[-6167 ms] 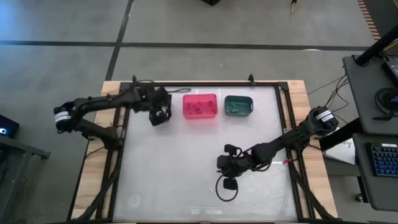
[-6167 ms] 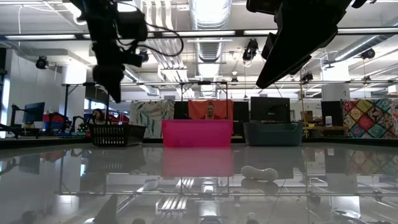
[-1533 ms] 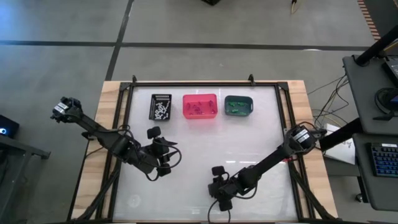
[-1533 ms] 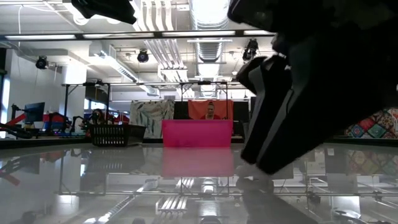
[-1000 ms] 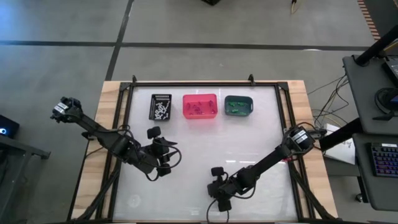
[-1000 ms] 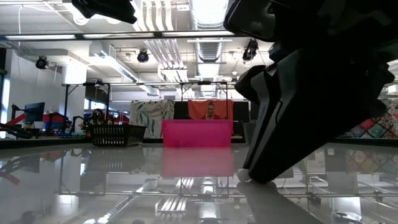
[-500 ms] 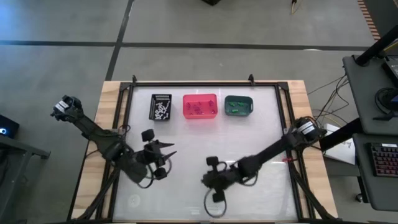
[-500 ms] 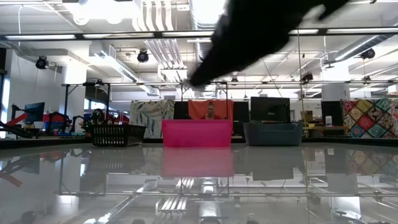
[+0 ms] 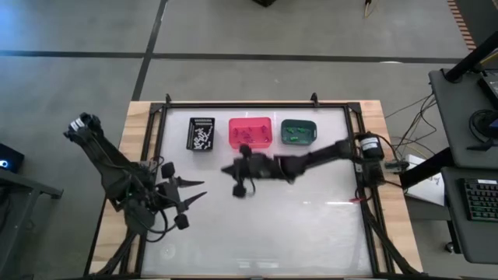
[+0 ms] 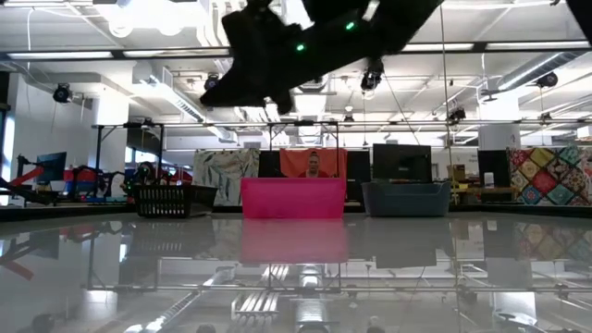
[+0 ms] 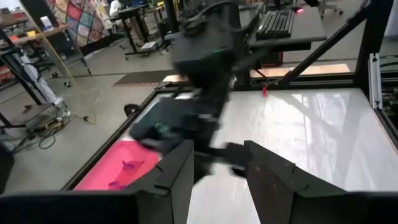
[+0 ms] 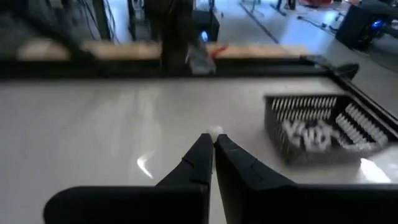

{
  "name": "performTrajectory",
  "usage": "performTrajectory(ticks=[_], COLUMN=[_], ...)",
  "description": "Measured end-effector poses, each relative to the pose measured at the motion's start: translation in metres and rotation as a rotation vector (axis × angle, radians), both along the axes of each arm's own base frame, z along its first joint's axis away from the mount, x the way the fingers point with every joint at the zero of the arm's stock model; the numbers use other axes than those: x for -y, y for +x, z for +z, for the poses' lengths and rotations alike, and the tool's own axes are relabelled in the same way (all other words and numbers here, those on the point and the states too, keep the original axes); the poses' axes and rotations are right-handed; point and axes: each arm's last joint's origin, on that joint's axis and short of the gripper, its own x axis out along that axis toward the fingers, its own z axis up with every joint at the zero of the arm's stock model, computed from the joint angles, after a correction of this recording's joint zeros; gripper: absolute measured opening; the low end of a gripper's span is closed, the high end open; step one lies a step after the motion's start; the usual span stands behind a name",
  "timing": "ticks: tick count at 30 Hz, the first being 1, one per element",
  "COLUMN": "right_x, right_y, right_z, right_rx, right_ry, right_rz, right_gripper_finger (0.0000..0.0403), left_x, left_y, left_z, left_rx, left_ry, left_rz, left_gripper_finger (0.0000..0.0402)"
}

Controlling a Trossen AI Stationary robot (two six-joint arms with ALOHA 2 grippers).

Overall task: Sort Halloween decoration
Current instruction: Put the white bone toy into the black bin

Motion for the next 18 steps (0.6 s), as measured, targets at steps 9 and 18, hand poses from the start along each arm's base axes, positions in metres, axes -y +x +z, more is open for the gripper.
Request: performTrajectory(ticks=[9,18], right_x=[0.076,0.132], right_y=[0.046,0.085], right_z=[-0.005,-0.016], right_rx=[0.144,0.197], right_ry=[0.001,0.062], right_rz=[0.063,0.091], right_gripper_finger=[0.0008,0.0008], left_x=[-0.015,-0.032], left_y=[-0.013,-0.029], left_z=[0.015,0.005], left_rx=[0.006,-0.053], left_ry=[0.065,0.091], left_rz=[-0.012,0.000], left_gripper_finger=[0.0123,0.0106])
